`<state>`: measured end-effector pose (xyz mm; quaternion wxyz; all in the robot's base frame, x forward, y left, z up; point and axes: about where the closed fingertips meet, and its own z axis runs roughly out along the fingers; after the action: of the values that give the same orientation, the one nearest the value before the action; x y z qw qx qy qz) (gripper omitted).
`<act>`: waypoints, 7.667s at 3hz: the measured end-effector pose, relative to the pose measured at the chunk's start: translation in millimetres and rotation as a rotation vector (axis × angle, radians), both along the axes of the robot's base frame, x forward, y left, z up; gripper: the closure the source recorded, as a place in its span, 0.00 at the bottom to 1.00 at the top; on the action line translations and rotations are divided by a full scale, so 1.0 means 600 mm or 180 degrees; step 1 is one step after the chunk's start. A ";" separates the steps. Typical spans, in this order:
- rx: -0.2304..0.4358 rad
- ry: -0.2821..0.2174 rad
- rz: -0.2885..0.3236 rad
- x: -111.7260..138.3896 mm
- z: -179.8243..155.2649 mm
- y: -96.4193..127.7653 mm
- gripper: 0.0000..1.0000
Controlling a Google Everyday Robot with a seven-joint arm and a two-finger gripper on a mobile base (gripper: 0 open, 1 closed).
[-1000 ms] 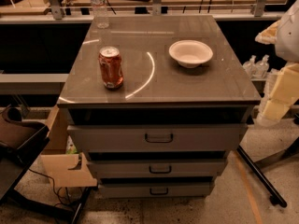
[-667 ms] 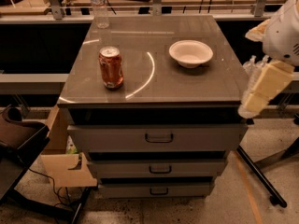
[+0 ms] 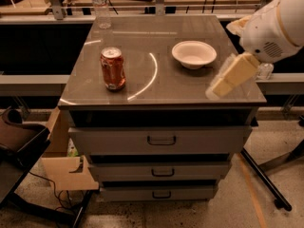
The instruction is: Move coke can near water bottle
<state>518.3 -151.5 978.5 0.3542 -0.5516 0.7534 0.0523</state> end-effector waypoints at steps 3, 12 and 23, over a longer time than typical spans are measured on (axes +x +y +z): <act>0.1549 -0.0323 0.0184 0.074 -0.018 0.105 0.00; 0.2684 -0.0279 0.0886 0.209 -0.107 0.375 0.00; 0.2295 0.0487 0.0632 0.402 -0.042 0.435 1.00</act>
Offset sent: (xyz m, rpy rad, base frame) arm 0.0672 0.0696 -0.0146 0.7284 -0.1515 0.0630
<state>759.8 109.3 953.5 0.4615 -0.4564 0.6538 0.3891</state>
